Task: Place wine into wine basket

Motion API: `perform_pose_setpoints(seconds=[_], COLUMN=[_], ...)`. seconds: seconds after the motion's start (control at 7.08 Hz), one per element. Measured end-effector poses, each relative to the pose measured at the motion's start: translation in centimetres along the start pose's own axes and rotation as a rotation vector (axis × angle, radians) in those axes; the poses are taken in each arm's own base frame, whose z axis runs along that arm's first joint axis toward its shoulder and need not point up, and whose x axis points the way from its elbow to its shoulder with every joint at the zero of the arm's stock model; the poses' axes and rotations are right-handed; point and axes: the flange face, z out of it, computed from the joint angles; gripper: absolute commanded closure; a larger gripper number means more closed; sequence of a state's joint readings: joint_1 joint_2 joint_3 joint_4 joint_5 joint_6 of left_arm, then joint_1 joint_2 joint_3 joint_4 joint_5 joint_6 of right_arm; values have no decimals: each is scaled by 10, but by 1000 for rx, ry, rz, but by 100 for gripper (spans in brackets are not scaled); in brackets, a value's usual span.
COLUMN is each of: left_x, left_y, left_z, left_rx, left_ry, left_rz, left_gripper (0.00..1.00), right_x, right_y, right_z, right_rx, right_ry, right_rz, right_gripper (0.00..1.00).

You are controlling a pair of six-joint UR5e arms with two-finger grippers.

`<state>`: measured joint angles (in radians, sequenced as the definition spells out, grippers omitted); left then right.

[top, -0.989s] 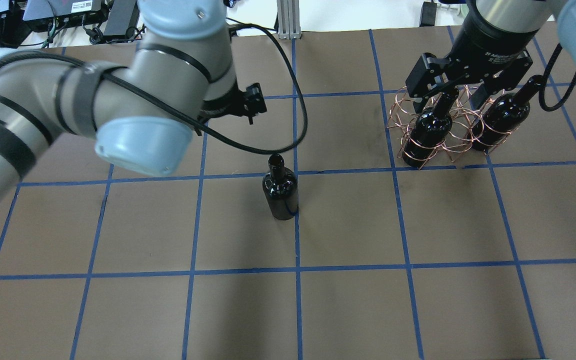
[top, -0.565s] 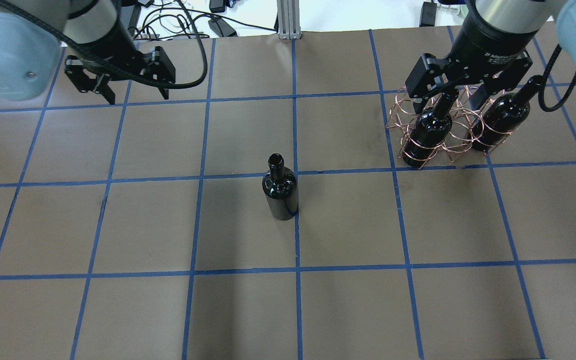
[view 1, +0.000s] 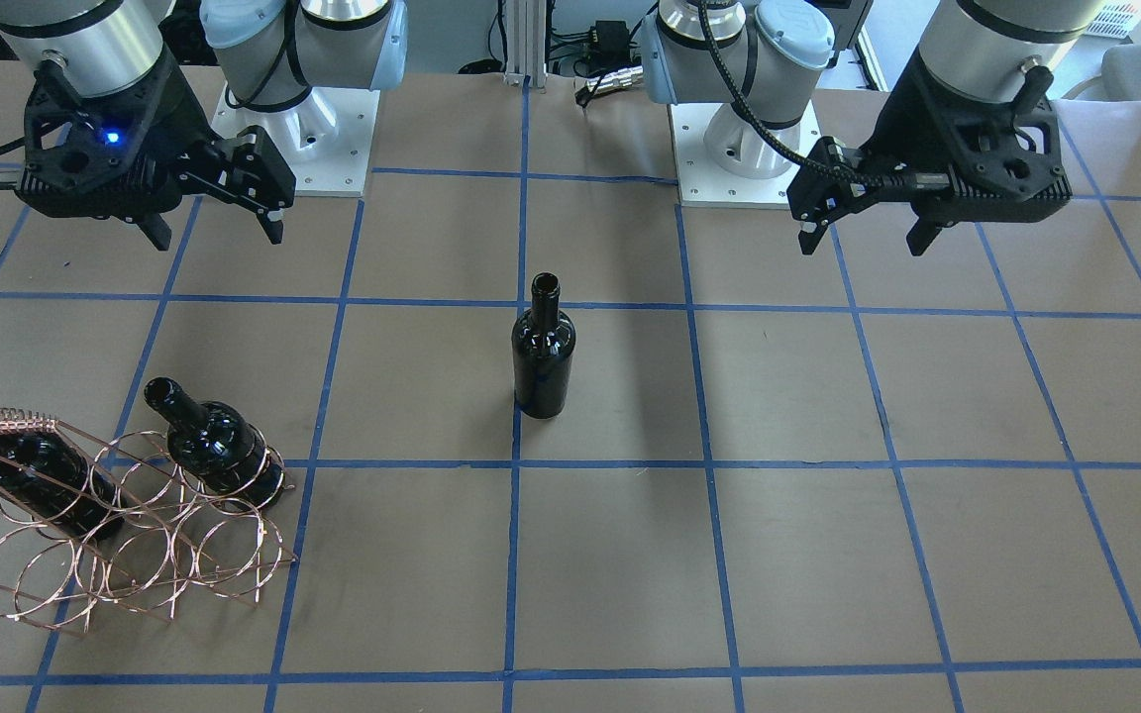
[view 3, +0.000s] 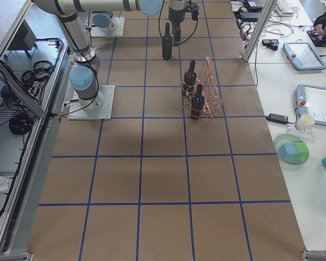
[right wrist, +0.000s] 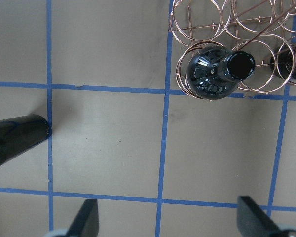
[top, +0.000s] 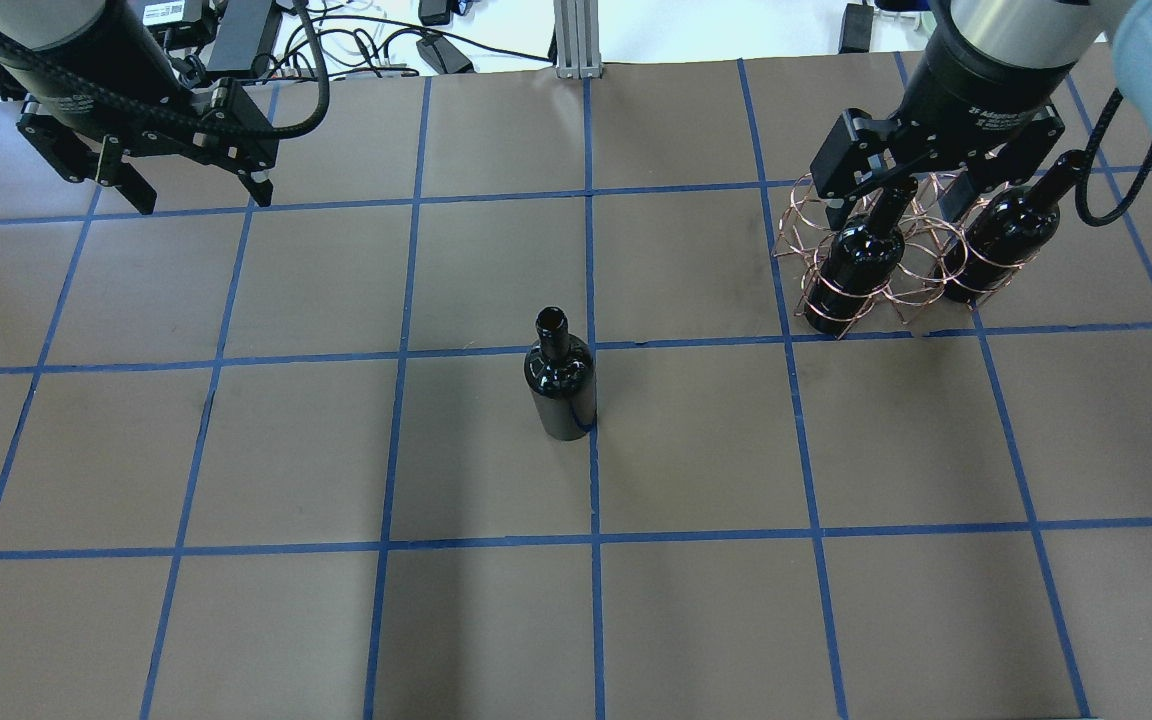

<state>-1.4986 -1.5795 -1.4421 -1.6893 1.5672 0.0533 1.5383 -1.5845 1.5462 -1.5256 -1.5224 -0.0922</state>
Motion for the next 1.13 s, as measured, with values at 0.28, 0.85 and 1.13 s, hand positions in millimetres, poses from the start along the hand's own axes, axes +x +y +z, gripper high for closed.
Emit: perform_pose_setpoints(seconds=[0.28,0.85,1.13], left_x=[3,4,4], left_y=[8,14,19], left_z=[0,1,17], left_rx=[-18,-19,-47], left_ry=[4,3,2], left_rz=[9,14,22], left_gripper=[0,0,0], right_x=[-1,1,2], right_y=[1,0,2], right_z=[0,1,-5], right_rx=[0,-5,11], right_ry=[-2,7,9], right_rz=[0,-4,-1], right_gripper=[0,0,0])
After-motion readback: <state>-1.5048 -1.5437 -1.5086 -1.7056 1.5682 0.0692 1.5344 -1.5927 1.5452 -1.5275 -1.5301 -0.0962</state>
